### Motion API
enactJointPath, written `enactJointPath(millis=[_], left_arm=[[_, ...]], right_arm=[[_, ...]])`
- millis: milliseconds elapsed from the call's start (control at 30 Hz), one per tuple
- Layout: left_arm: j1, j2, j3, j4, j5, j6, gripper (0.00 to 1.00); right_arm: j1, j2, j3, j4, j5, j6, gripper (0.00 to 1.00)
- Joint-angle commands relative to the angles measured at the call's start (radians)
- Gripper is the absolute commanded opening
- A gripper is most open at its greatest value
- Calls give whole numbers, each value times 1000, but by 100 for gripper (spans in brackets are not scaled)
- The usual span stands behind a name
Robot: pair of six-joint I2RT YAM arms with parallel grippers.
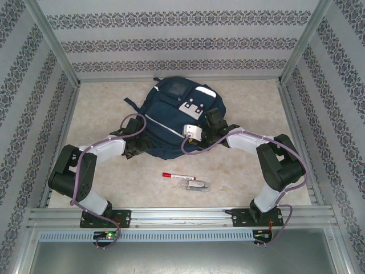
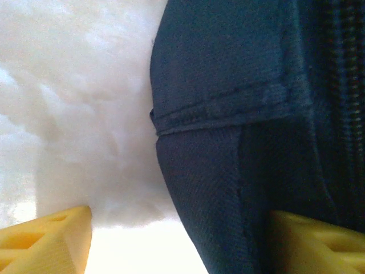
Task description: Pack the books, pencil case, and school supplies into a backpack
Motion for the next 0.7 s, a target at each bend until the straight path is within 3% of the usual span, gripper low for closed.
enactJointPath(millis=[0,167,300,400,467,533,600,667], left_arm=[[-112,96,-24,47,257,-105,77],[-213,133,3,173,285,-185,77],[-255,190,58,216,331,-219,77],[-261,187,63,211,310,-228,77],[-260,175,63,185,275,-213,76],[-257,156,75,112,243,-179,77],[-257,130,73,65,214,-145,77],[-255,109,38,79,194,-146,77]], right_arm=[[-6,-39,46,-52,-22,120,0],[3,-98,45,-74,-78,358,0],[5,-163,-46,11,-125,567,0],[-8,-218,-82,10,-63,600,1],[-54,-256,-92,2,17,619,19],[-118,-275,-95,-10,35,575,29],[-175,-261,-106,-40,-18,288,33],[-204,-223,-126,-8,7,32,35]])
